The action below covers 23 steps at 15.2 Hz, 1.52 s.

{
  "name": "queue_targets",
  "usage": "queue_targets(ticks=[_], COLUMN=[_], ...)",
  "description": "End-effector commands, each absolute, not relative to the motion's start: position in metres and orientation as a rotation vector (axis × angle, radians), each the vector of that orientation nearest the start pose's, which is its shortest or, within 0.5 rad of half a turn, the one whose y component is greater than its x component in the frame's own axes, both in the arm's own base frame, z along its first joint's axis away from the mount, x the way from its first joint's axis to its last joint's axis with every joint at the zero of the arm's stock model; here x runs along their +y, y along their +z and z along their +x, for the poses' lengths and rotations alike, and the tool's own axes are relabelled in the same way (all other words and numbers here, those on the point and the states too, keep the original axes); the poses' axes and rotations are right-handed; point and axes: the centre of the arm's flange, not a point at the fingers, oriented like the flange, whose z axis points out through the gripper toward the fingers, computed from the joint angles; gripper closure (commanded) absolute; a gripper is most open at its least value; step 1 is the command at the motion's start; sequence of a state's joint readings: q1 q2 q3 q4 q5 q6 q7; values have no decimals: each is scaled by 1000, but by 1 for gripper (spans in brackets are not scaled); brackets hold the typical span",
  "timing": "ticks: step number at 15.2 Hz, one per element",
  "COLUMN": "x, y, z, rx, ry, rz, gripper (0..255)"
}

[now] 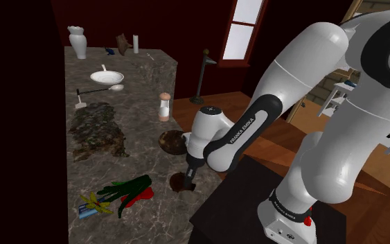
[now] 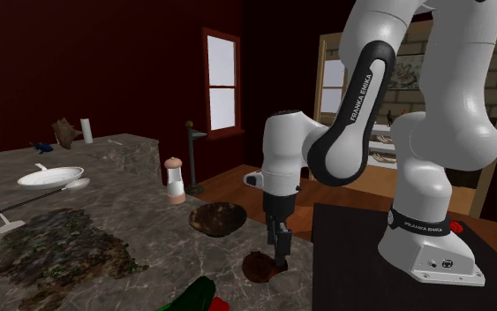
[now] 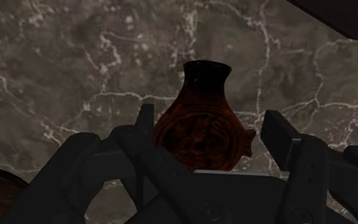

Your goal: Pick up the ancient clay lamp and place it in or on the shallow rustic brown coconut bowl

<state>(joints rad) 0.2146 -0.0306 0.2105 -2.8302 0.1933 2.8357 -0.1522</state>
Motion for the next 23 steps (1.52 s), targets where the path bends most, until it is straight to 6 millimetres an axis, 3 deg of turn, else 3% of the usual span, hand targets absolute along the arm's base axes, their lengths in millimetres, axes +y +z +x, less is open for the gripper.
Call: queue_targets(ticks=[1,8,16,17,23], x=[139,141,141,141,141], y=[213,178,178,178,178], z=[336,336,336,336,336], rx=[-661,-661,-661,-661,-661], ry=[-9,-9,-9,-9,-9], rz=[-3025,-3025,-3025,-3025,-3025], gripper=[0,0,0,255,255])
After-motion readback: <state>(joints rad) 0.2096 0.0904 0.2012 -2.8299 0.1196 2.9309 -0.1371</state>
